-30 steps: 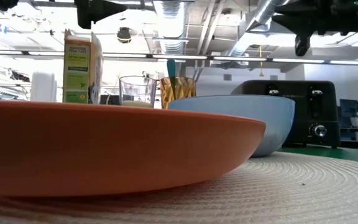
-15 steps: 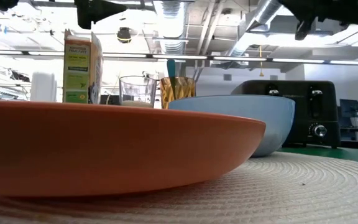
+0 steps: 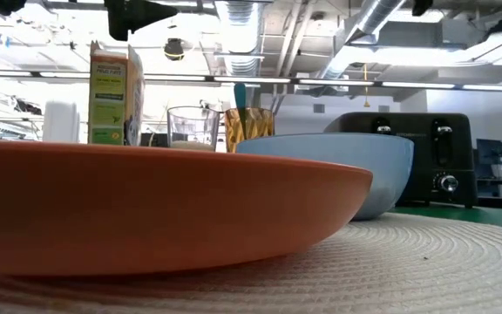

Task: Arrange a breakfast setting
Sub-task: Put the bagel from the toaster on the orange plate

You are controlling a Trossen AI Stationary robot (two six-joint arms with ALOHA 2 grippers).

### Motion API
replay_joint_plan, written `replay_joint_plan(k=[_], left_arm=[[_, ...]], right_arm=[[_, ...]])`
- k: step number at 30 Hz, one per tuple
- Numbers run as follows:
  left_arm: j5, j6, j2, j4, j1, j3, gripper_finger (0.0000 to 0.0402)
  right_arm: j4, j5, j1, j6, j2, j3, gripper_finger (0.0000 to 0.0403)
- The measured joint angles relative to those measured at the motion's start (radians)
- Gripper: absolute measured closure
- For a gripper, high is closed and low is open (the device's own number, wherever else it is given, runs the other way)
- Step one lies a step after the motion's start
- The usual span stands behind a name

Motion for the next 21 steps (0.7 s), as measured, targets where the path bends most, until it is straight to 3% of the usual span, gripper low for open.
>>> replay_joint_plan(k=[5, 10, 14, 17, 21], left_arm=[[0.0, -0.009, 0.0, 0.0, 0.0, 0.0, 0.0023], [0.0, -0.01, 0.0, 0.0, 0.0, 0.0, 0.0023], [0.0, -0.01, 0.0, 0.0, 0.0, 0.0, 0.0023], [0.0, -0.01, 0.0, 0.0, 0.0, 0.0, 0.0023], [0.0, 0.003, 0.0, -0.001, 0.0, 0.0, 0.0023]], right_arm=[[-0.027, 0.141, 0.0, -0.103, 0.069, 0.08, 0.0187], [-0.031, 0.33, -0.043, -0.073, 0.148, 0.174, 0.0169], [-0.127, 0.342, -0.129, 0.004, 0.212, 0.273, 0.0179], [-0.306, 0.341, -0.205, 0.087, 0.272, 0.369, 0.019], [-0.575, 0.247, -0.322, 0.195, 0.381, 0.493, 0.02]])
